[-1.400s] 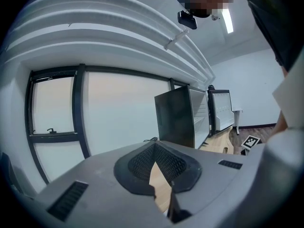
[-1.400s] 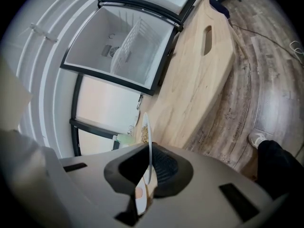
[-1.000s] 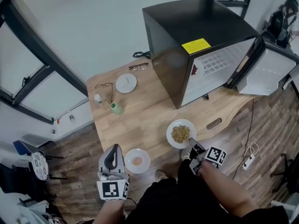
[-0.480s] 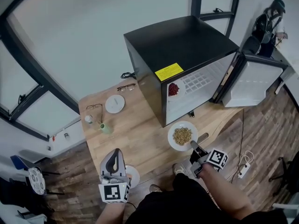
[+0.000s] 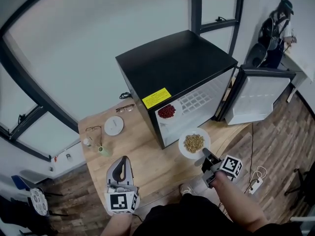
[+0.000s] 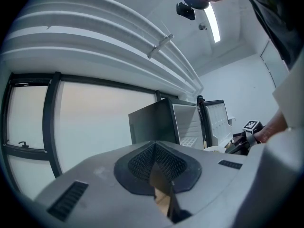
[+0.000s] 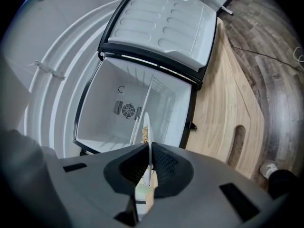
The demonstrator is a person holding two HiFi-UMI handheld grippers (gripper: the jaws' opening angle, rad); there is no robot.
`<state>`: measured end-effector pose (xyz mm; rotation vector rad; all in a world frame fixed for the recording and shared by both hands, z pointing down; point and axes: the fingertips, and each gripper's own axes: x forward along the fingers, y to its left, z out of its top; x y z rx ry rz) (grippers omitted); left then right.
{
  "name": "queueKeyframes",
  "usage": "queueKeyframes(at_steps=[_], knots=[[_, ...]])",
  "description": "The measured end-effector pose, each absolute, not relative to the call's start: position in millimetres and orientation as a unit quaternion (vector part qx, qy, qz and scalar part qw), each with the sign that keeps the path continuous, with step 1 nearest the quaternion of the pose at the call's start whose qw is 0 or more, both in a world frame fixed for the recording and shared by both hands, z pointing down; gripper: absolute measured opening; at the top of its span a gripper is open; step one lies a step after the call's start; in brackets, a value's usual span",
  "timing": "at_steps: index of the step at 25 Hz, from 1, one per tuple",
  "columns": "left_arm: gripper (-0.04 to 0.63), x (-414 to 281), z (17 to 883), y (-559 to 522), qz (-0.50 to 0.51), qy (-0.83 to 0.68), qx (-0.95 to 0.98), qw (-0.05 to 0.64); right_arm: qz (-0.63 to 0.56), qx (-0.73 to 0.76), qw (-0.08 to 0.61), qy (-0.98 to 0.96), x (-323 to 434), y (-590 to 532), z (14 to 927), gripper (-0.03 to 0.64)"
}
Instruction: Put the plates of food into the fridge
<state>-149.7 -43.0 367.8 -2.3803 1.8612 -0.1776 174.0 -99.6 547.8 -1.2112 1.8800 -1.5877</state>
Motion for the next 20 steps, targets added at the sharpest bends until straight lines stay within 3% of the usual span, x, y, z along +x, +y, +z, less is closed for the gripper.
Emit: queueKeyframes(at_steps=[20], knots=[[0.005, -111.6, 350.6, -92.5, -0.048, 0.635, -0.769, 0.06, -0.507, -0.443, 0.206, 0.71, 228.5, -212.2, 492.9, 0.031]])
